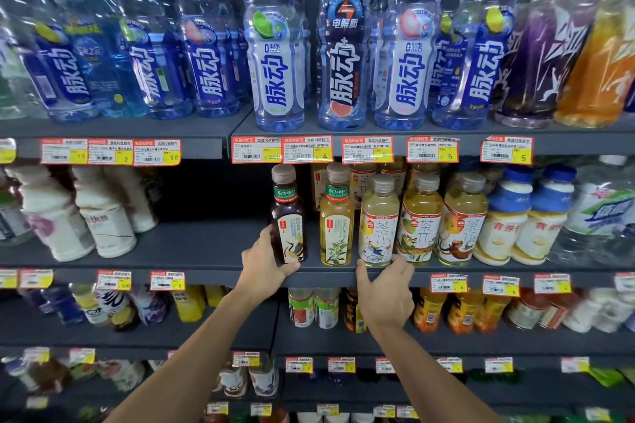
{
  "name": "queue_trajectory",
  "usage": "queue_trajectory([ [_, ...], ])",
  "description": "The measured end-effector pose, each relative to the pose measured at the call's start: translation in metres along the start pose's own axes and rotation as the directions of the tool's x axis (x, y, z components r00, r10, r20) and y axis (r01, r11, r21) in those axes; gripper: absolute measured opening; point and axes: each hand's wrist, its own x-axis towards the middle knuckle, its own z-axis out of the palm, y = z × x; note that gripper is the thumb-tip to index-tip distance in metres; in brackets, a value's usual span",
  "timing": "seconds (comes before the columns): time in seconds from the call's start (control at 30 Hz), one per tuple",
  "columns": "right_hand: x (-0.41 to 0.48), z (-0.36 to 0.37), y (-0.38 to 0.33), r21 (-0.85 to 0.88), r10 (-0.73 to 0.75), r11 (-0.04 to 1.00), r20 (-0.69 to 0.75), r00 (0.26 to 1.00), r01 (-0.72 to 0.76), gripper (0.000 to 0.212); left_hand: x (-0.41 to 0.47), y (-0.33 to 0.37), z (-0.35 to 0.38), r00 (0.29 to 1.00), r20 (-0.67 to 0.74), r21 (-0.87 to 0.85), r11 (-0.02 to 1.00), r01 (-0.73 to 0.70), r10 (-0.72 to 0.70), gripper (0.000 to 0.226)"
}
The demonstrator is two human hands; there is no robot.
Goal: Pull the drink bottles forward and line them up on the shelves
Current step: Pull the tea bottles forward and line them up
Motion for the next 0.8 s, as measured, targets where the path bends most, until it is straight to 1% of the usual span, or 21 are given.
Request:
queue_trajectory([
  [0.07,0.0,-0.001,0.001,0.003,-0.005,1.0,0.008,1.0,0.005,0.059,0.001,0.0,-0.003,1.0,-0.01,0.027,0.999,-0.021,0.022,0.077],
  [0.27,0.002,-0.004,0.001,-0.014,-0.029,0.999,0.02,0.999,0.029,0.059,0.005,-0.005,-0.012,0.998,0.06,0.067,0.997,-0.031,0.027,0.071],
  [0.4,0.003,-0.005,0.001,-0.033,-0.034,0.999,0.035,0.999,0.035,0.06,0.009,-0.006,-0.018,0.993,0.097,0.112,0.99,-0.082,0.071,0.063],
  [0.8,0.005,-0.006,0.001,-0.049,-0.041,0.998,0.049,0.998,0.043,0.06,0.012,-0.004,-0.023,0.987,0.147,0.147,0.986,-0.08,0.058,0.071],
])
